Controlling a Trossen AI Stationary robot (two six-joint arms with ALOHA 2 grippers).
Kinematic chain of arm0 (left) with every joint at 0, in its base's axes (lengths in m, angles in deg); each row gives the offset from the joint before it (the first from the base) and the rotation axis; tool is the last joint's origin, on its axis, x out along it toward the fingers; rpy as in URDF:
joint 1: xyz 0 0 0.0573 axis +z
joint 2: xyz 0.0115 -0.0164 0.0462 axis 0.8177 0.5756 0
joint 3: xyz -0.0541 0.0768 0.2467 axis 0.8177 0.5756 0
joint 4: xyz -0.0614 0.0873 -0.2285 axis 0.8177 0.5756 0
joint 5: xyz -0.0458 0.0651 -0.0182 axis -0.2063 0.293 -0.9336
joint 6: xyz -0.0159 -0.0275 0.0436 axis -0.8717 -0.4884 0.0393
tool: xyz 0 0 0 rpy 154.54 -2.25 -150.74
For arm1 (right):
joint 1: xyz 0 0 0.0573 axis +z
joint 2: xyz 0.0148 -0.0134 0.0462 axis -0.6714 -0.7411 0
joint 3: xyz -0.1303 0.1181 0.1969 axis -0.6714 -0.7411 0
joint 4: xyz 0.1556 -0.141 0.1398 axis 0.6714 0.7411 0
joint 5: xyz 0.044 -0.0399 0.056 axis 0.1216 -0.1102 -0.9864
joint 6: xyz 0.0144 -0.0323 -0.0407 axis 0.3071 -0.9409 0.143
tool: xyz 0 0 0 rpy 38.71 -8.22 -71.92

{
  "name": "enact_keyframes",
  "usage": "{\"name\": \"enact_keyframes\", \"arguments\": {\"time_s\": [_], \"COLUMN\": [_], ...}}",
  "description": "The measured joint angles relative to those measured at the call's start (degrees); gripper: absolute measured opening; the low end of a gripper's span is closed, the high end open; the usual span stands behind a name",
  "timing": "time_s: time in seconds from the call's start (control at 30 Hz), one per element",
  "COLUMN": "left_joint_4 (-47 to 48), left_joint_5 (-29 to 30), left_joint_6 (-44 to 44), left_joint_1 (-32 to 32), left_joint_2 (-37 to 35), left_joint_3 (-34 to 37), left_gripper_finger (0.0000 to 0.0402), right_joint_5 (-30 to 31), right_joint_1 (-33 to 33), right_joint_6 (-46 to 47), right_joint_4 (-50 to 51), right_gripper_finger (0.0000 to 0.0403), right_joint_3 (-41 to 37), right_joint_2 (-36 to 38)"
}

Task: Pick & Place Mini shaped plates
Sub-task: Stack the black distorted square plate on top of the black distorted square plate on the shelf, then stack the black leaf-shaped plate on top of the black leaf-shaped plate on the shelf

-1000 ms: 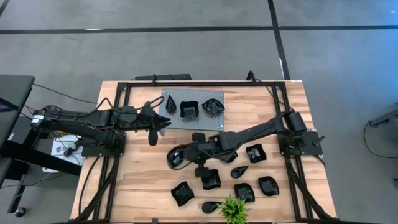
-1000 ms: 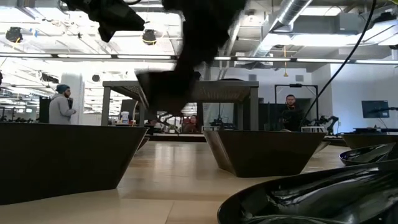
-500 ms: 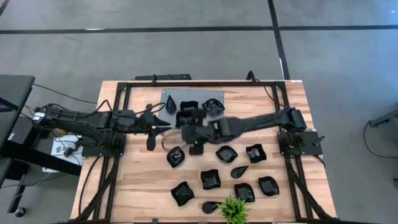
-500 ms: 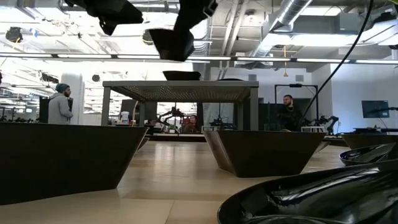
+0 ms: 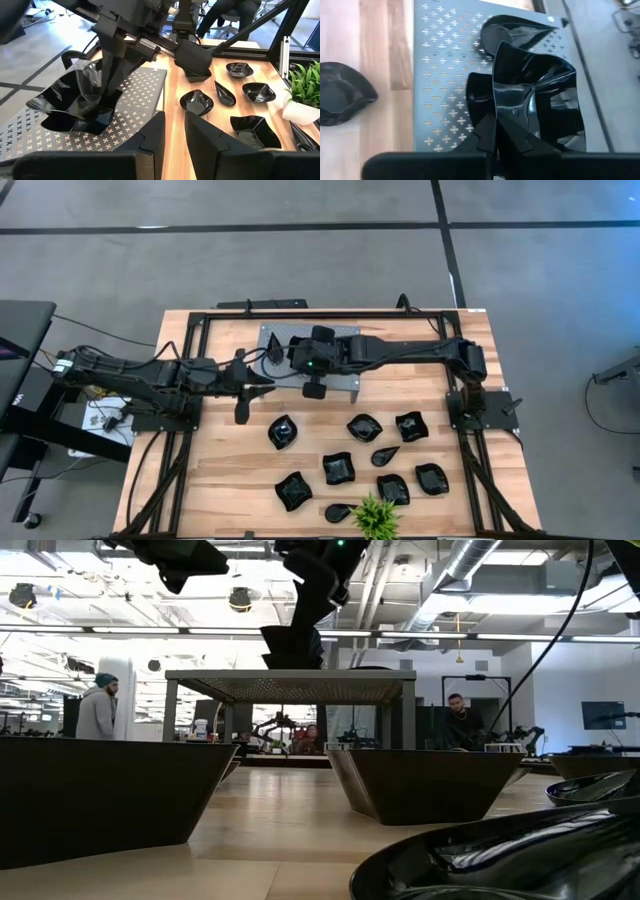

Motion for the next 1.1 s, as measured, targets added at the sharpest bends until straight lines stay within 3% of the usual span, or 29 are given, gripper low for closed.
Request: {"name": "enact_keyframes", "arguments": {"time_s": [0.23, 0.53, 0.7, 0.9, 1.0, 1.1], "left_joint_4": [0.01, 0.07, 0.35, 0.32, 0.33, 0.92], "left_joint_5": [0.0, 0.0, 0.0, -0.02, -0.36, -3.04], "left_joint_6": [-0.01, -0.64, -0.66, -1.0, -2.58, -3.65], "left_joint_1": [0.02, -0.01, -1.58, -6.22, -8.83, -10.95], "left_joint_2": [0.0, 0.0, 0.0, 0.0, 0.0, 0.0], "left_joint_3": [0.0, 0.0, 0.0, -0.02, -0.02, -0.02], "left_gripper_finger": [0.0076, 0.0076, 0.0076, 0.0076, 0.0076, 0.0076], "right_joint_5": [0.53, 1.08, 2.95, 7.84, 6.41, 1.85], "right_joint_1": [-0.2, 0.61, 4.61, 11.6, 14.14, 15.42], "right_joint_6": [-0.6, -3.77, -4.07, -0.72, 2.02, 1.81], "right_joint_4": [1.46, 1.46, 8.3, 17.64, 15.71, 2.82], "right_gripper_finger": [0.002, 0.0091, 0.0112, 0.0109, 0.0108, 0.0108], "right_joint_3": [0.0, 0.0, 3.57, 4.77, -1.45, -16.33], "right_joint_2": [-0.02, 0.43, 2.75, 10.27, 15.95, 21.41]}}
